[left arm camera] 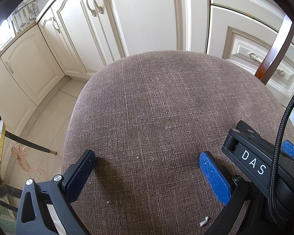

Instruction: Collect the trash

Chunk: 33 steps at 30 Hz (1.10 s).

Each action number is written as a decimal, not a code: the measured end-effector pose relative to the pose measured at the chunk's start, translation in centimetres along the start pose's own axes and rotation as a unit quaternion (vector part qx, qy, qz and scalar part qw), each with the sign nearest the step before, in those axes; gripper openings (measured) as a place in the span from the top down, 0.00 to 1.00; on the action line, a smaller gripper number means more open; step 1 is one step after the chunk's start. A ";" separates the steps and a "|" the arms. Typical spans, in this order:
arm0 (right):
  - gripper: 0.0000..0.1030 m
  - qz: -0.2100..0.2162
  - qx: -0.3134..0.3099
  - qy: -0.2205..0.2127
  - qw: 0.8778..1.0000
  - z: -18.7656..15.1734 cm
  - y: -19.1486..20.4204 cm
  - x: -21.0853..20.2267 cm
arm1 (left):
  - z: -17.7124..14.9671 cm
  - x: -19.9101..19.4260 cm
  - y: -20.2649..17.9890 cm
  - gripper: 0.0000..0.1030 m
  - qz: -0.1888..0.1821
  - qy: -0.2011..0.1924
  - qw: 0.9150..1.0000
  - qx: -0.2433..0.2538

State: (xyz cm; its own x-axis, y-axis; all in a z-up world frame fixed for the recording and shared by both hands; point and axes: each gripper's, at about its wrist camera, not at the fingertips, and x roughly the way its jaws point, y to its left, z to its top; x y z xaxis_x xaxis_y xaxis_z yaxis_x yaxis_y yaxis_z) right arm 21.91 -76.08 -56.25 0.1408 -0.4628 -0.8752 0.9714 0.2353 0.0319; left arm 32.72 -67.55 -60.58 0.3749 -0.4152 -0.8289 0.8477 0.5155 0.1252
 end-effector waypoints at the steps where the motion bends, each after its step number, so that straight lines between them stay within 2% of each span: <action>1: 0.00 0.000 0.000 0.000 1.000 0.0 0.0 0.0 | 0.0 0.1 -0.1 0.00 0.000 0.000 1.000 0.000; 33: 0.00 0.000 0.000 0.000 1.000 0.0 0.0 0.0 | -0.1 -0.2 -0.1 0.00 0.006 0.000 1.000 -0.003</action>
State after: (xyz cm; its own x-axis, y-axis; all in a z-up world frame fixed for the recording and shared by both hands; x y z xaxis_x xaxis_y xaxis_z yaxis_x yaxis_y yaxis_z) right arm 21.96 -76.11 -56.25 0.1406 -0.4621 -0.8756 0.9716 0.2345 0.0323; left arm 32.51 -67.45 -60.51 0.3846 -0.4087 -0.8277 0.8409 0.5251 0.1315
